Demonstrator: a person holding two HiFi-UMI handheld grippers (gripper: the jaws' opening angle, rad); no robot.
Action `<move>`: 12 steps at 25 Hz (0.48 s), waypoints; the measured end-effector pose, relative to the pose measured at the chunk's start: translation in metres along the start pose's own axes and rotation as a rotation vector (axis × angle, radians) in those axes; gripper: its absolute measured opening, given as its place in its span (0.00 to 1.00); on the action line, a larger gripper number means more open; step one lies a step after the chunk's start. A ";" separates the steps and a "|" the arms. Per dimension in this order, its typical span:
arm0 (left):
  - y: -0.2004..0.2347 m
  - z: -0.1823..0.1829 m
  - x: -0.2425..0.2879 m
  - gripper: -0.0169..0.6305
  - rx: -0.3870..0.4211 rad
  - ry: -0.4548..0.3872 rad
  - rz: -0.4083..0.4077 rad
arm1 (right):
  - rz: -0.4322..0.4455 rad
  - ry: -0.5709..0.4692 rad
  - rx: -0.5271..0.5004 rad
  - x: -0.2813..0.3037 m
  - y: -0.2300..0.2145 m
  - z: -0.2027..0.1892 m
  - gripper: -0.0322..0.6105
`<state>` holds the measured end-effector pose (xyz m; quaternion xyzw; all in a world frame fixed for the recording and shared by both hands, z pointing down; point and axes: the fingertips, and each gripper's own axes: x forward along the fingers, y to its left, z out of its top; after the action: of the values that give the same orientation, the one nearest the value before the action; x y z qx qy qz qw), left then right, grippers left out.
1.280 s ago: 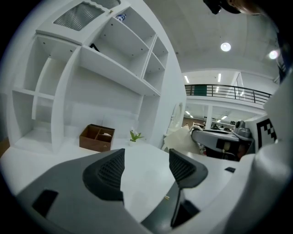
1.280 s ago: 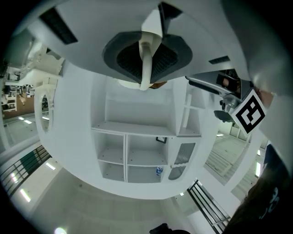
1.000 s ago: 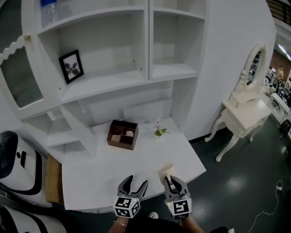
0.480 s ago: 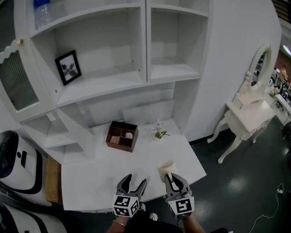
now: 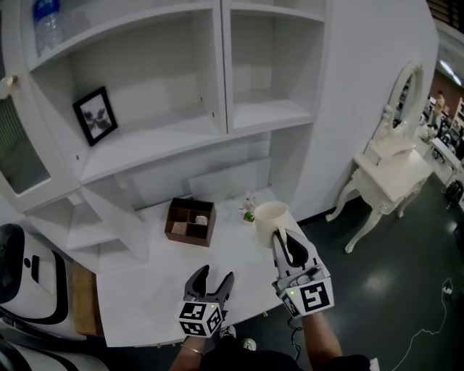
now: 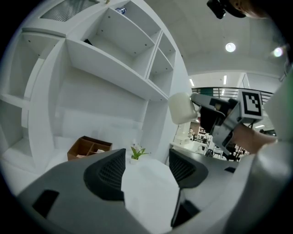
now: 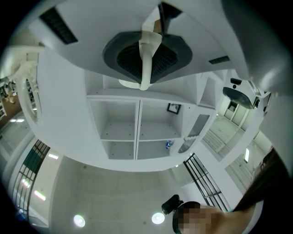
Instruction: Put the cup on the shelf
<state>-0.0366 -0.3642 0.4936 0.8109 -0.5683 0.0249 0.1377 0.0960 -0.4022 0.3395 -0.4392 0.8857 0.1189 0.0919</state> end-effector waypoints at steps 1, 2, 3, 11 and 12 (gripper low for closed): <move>0.002 0.004 0.003 0.47 0.003 -0.006 -0.002 | 0.000 -0.031 0.002 0.008 -0.005 0.011 0.13; 0.003 0.008 0.006 0.47 0.006 -0.014 -0.005 | -0.001 -0.061 0.001 0.015 -0.010 0.023 0.13; 0.005 0.012 0.009 0.47 0.007 -0.022 -0.008 | -0.002 -0.091 -0.003 0.023 -0.015 0.034 0.13; 0.021 0.032 0.023 0.47 0.020 -0.050 -0.012 | -0.016 -0.263 -0.081 0.078 -0.044 0.112 0.13; 0.025 0.034 0.024 0.47 0.021 -0.052 -0.008 | -0.019 -0.275 -0.083 0.085 -0.048 0.118 0.13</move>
<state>-0.0549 -0.4028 0.4710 0.8150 -0.5679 0.0093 0.1143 0.0906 -0.4603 0.1977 -0.4303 0.8550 0.2135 0.1955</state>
